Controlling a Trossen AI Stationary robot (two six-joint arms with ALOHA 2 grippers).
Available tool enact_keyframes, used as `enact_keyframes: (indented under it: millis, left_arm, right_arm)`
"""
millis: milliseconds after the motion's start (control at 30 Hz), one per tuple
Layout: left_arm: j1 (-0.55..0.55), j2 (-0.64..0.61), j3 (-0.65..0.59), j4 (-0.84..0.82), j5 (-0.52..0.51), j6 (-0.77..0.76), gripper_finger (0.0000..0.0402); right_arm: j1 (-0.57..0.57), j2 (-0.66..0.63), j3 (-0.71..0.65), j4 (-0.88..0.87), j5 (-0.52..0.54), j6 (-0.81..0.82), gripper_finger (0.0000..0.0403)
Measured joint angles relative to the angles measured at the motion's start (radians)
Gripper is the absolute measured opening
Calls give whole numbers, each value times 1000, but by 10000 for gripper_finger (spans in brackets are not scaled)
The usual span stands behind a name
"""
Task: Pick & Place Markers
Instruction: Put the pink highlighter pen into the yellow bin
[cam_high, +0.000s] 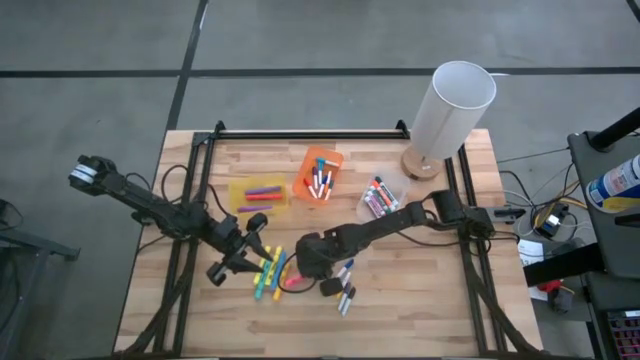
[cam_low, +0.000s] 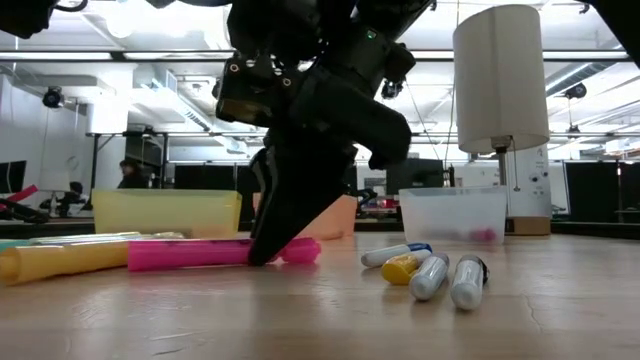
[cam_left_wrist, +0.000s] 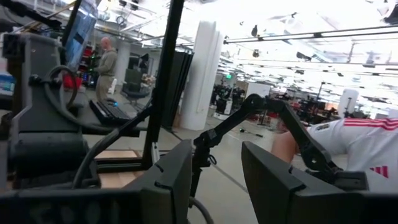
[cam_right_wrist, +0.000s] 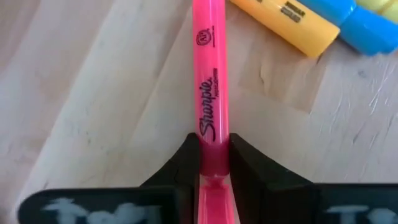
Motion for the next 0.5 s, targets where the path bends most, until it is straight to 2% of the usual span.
enact_keyframes:
  millis: [233,500]
  left_arm:
    - [0,0,0,-24,-27,3,135]
    - [0,1,0,-110,-223,81,135]
  right_arm:
    - [10,-43,-5,-70,-1,136,52]
    - [34,-129,-4,-83,8,308,52]
